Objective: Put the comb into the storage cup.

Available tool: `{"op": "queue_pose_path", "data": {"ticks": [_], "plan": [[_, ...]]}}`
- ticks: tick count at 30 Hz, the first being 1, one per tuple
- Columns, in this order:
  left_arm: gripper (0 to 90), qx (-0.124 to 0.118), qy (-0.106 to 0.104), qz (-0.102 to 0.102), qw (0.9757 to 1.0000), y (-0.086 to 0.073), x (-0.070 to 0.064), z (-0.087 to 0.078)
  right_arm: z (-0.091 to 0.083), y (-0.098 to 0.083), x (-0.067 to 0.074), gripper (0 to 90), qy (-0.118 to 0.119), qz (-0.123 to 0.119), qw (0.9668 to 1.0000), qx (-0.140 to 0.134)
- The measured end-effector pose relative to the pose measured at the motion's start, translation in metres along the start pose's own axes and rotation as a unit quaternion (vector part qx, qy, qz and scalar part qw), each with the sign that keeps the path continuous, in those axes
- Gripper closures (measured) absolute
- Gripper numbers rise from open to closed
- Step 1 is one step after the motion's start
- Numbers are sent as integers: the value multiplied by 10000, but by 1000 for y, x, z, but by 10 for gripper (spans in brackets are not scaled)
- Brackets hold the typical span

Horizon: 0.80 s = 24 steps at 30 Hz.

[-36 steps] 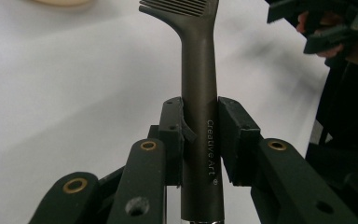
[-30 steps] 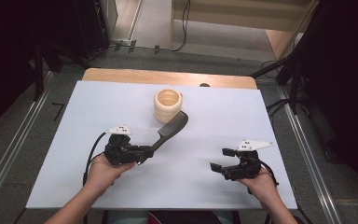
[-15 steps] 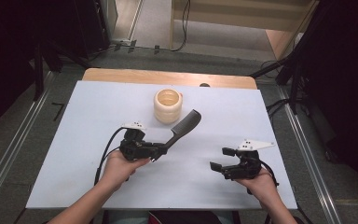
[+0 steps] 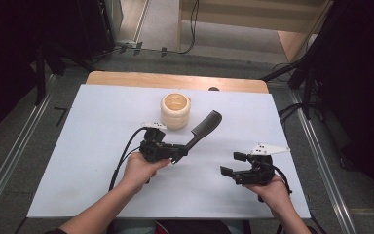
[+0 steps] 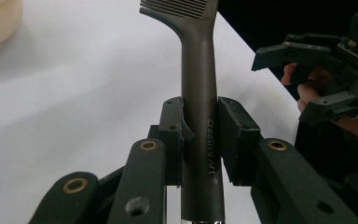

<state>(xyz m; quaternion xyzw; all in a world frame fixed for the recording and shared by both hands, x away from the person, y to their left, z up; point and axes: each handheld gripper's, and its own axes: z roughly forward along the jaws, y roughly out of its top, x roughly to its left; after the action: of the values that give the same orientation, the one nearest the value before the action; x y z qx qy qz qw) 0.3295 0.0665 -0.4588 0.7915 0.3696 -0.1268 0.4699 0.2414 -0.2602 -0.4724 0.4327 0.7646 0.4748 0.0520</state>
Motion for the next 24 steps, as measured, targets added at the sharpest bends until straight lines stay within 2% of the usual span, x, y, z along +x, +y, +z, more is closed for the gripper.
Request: {"op": "queue_pose_path", "data": {"ticks": [7,12,16,21,24], "plan": [[732,-161,-2,-108,9998,4,-1,10,-3,8,1,122,-77,225,9996,-129],[732,-260,-73,-342,9991,6,0,18,-2,14,3,127,-170,326,9993,-119],[732,-219,-40,-325,9992,8,-2,23,0,20,2,127,-214,546,9982,-125],[732,-373,-39,-458,9982,10,-5,28,3,27,0,132,-278,768,9966,-105],[732,-486,12,-431,9979,9,-7,33,5,32,-1,132,-341,821,9960,-94]]}}
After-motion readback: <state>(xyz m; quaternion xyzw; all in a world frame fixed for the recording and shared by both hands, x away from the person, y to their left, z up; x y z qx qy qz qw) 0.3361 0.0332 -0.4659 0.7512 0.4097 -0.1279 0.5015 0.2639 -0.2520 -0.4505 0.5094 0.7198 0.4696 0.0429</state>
